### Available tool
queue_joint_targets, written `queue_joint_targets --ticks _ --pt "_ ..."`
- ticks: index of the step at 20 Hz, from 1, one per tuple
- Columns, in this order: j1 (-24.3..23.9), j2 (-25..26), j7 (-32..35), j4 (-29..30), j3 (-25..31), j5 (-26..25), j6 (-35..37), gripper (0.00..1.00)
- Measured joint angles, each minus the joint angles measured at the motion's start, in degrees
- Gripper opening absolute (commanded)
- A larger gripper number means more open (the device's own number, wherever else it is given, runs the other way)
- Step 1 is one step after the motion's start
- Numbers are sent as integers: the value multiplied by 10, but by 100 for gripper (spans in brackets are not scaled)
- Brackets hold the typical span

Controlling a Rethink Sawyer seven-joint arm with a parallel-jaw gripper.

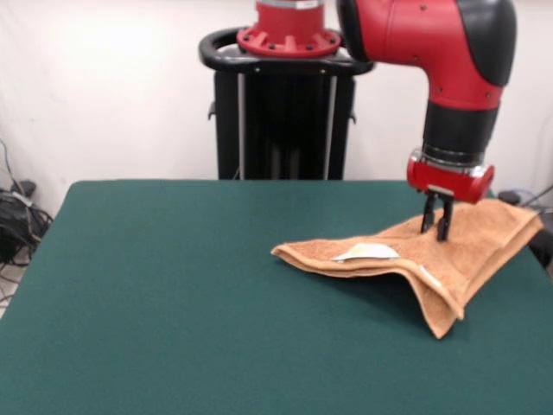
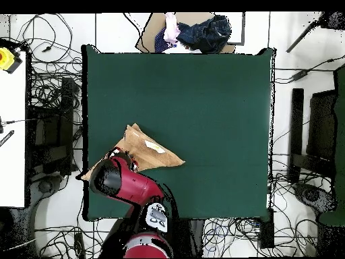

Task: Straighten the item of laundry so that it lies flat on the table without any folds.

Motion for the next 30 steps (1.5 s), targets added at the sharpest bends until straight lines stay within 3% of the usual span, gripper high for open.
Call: queue_joint_targets --ticks 30 --pt "-13 35 0 -62 -8 0 5 0"
